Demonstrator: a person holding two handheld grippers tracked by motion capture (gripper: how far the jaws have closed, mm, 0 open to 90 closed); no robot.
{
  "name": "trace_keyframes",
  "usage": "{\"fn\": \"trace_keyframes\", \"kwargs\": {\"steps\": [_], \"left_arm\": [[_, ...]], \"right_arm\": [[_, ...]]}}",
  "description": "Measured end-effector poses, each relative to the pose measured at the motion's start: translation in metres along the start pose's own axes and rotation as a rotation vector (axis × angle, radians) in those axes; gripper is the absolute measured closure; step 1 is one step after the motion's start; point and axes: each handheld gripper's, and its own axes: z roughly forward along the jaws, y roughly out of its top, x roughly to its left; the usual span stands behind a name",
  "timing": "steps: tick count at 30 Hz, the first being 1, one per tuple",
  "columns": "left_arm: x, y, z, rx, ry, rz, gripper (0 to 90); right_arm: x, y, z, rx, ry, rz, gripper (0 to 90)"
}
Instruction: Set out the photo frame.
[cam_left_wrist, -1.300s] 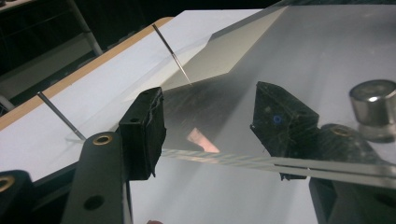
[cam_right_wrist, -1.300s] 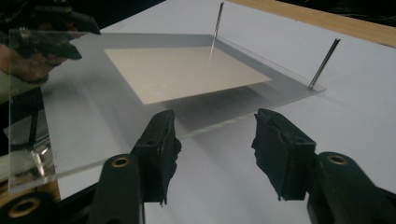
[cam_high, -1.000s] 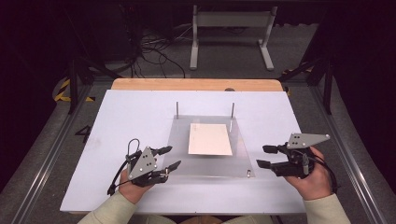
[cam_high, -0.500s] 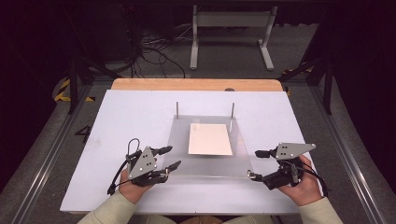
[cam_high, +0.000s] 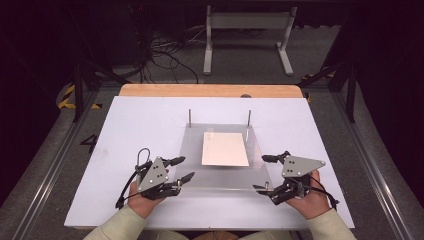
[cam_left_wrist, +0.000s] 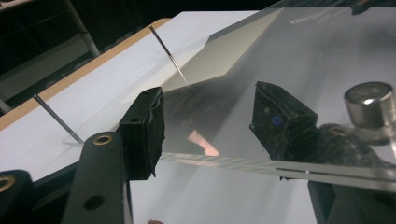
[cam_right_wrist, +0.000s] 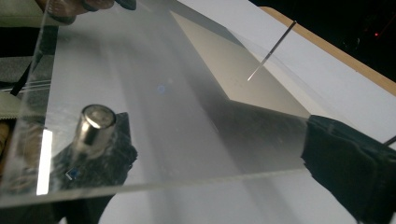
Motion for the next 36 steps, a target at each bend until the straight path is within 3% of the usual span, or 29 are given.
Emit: {"fn": "trace_keyframes", "kwargs": {"steps": [10, 12, 17, 20, 26, 31, 36], "left_arm": [[0.002, -0.001, -0.001, -0.012, -0.009, -0.008, 44.6], [0.004, -0.001, -0.001, -0.022, -0.008, -0.019, 44.7], [0.005, -0.001, -0.002, -0.030, -0.009, -0.040, 44.9], [0.006, 0.001, -0.004, -0.039, 0.016, -0.029, 47.5], [0.007, 0.006, -0.006, -0.035, 0.040, 0.000, 51.2], [0.007, 0.015, -0.007, -0.043, 0.085, 0.030, 53.9], [0.010, 0.023, -0.006, -0.082, 0.127, 0.002, 52.9]], "right_arm": [[-0.003, -0.005, 0.005, -0.075, -0.032, -0.042, 36.5], [-0.003, -0.006, 0.004, -0.115, -0.045, -0.036, 43.6], [-0.003, -0.005, 0.003, -0.149, -0.065, -0.027, 48.3], [-0.001, -0.003, 0.002, -0.173, -0.079, -0.023, 50.9], [-0.003, 0.003, 0.001, -0.170, -0.087, -0.016, 53.1], [-0.007, 0.013, -0.001, -0.143, -0.120, -0.026, 56.3], [-0.012, 0.024, -0.003, -0.143, -0.155, -0.021, 56.7]]}}
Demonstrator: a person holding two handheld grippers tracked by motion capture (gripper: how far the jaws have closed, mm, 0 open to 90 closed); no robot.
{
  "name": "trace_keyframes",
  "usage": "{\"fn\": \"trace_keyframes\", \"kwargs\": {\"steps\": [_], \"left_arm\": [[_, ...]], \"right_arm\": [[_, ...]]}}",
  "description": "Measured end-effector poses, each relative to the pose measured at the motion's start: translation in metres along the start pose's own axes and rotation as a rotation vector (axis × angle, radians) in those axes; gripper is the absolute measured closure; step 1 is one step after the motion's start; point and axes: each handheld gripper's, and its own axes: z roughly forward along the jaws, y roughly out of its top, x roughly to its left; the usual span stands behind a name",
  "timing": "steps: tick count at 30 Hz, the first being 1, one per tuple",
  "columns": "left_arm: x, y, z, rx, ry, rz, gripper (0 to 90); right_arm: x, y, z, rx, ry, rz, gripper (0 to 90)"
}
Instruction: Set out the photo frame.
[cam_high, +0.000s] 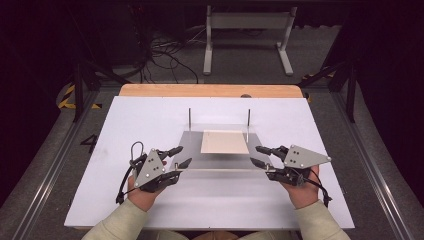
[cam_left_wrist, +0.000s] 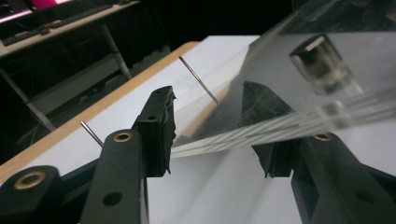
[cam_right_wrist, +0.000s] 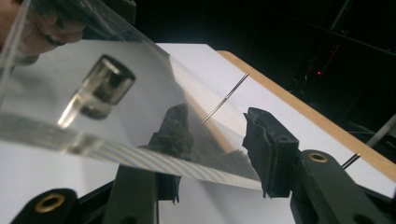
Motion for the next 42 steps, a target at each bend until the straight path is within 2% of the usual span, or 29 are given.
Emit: {"fn": "trace_keyframes", "kwargs": {"steps": [4, 12, 15, 18, 21, 23, 31, 36, 42], "left_arm": [[0.003, 0.008, 0.003, -0.016, 0.019, -0.015, 52.9], [0.004, 0.019, 0.004, -0.015, 0.074, 0.009, 53.5], [0.006, 0.026, -0.002, -0.042, 0.102, 0.014, 55.2], [0.006, 0.030, -0.004, -0.049, 0.120, 0.022, 56.7], [0.003, 0.036, -0.008, -0.050, 0.139, 0.038, 58.0], [-0.002, 0.042, -0.013, -0.059, 0.161, 0.058, 58.9], [-0.009, 0.056, -0.028, -0.097, 0.175, 0.055, 60.9], [-0.010, 0.065, -0.038, -0.123, 0.159, 0.012, 61.0], [-0.011, 0.074, -0.047, -0.123, 0.134, -0.041, 61.1]], "right_arm": [[-0.007, 0.005, 0.000, -0.023, -0.019, 0.006, 56.5], [-0.011, 0.014, 0.001, -0.030, -0.059, 0.002, 56.4], [-0.009, 0.021, -0.001, -0.050, -0.088, -0.006, 57.1], [-0.009, 0.025, -0.002, -0.063, -0.103, -0.011, 57.1], [-0.007, 0.030, -0.004, -0.071, -0.127, -0.024, 57.0], [-0.002, 0.037, -0.006, -0.060, -0.165, -0.058, 57.0], [0.010, 0.054, -0.020, -0.085, -0.207, -0.102, 57.3], [0.016, 0.065, -0.027, -0.102, -0.208, -0.098, 57.1], [0.022, 0.073, -0.034, -0.123, -0.198, -0.074, 56.6]]}}
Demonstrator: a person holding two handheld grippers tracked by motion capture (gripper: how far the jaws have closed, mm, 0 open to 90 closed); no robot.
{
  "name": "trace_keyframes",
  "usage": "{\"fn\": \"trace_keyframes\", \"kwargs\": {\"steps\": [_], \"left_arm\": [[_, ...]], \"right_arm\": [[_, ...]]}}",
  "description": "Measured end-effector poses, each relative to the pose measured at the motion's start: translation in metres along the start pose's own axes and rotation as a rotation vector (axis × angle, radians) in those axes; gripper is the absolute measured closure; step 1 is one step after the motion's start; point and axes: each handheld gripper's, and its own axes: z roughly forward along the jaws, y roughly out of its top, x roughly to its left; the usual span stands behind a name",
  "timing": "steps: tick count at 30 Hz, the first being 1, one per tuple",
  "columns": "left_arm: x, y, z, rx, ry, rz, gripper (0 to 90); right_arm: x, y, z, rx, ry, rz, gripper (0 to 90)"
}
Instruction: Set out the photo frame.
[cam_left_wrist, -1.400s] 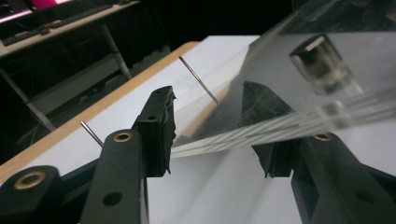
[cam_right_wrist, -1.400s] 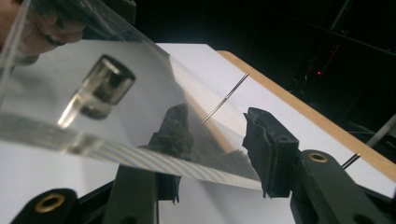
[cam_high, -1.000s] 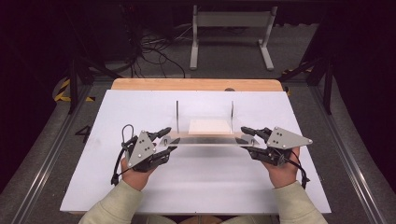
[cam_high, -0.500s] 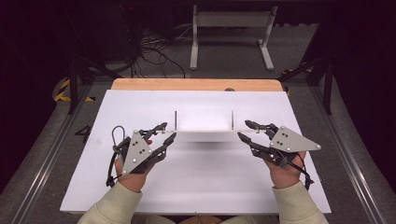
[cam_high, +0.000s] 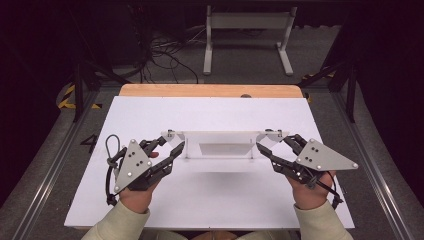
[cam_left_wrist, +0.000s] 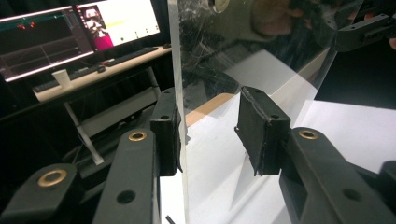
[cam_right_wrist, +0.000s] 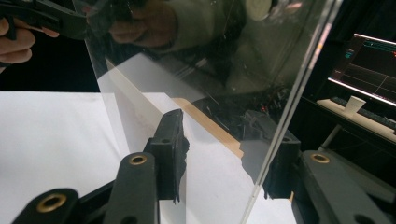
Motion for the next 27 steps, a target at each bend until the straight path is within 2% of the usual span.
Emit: {"fn": "trace_keyframes", "kwargs": {"steps": [11, 19, 27], "left_arm": [[-0.003, 0.014, -0.013, 0.010, -0.071, -0.091, 62.4], [-0.005, 0.016, -0.013, 0.022, -0.074, -0.089, 63.3], [0.000, 0.010, -0.002, -0.008, -0.078, -0.093, 62.3]], "right_arm": [[0.003, 0.017, -0.018, -0.043, 0.045, 0.080, 56.6], [-0.001, 0.015, -0.018, -0.038, 0.062, 0.126, 55.5], [-0.007, 0.008, -0.014, -0.058, 0.046, 0.150, 53.6]]}}
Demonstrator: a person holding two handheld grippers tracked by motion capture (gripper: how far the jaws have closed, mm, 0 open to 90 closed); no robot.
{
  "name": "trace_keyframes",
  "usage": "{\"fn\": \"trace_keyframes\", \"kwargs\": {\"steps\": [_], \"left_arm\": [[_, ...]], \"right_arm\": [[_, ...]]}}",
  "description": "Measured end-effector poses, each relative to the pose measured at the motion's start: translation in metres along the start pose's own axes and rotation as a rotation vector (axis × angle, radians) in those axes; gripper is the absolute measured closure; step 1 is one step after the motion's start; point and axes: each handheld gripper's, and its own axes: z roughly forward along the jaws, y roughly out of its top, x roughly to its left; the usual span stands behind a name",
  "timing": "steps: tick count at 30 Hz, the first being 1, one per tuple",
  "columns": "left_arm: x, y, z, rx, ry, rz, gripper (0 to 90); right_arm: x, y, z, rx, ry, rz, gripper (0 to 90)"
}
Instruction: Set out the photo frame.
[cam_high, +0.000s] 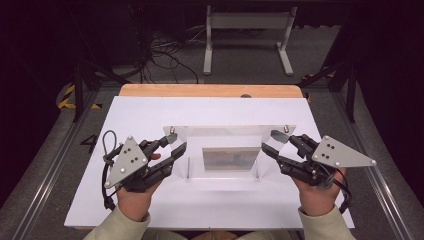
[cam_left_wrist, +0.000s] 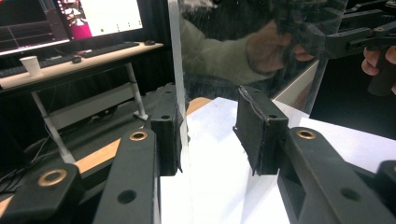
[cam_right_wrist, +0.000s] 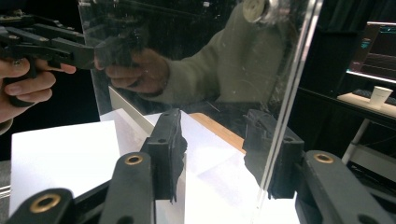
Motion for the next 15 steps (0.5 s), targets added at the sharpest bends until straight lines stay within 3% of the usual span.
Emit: {"fn": "trace_keyframes", "kwargs": {"steps": [3, 6, 9, 12, 15], "left_arm": [[0.004, -0.005, 0.001, 0.009, -0.008, -0.013, 61.4], [0.010, -0.010, 0.001, 0.006, -0.008, -0.032, 55.3], [0.015, -0.018, 0.001, 0.019, 0.017, -0.018, 48.6], [0.026, -0.030, 0.001, 0.054, 0.026, -0.054, 46.8], [0.030, -0.036, 0.000, 0.076, 0.030, -0.062, 45.7]], "right_arm": [[-0.005, -0.005, 0.002, -0.021, 0.002, -0.004, 53.3], [-0.009, -0.009, 0.006, 0.003, -0.016, -0.022, 48.9], [-0.015, -0.016, 0.010, 0.005, -0.012, 0.009, 46.9], [-0.023, -0.023, 0.014, 0.025, -0.010, 0.037, 47.6], [-0.027, -0.027, 0.016, 0.030, 0.003, 0.056, 49.3]]}}
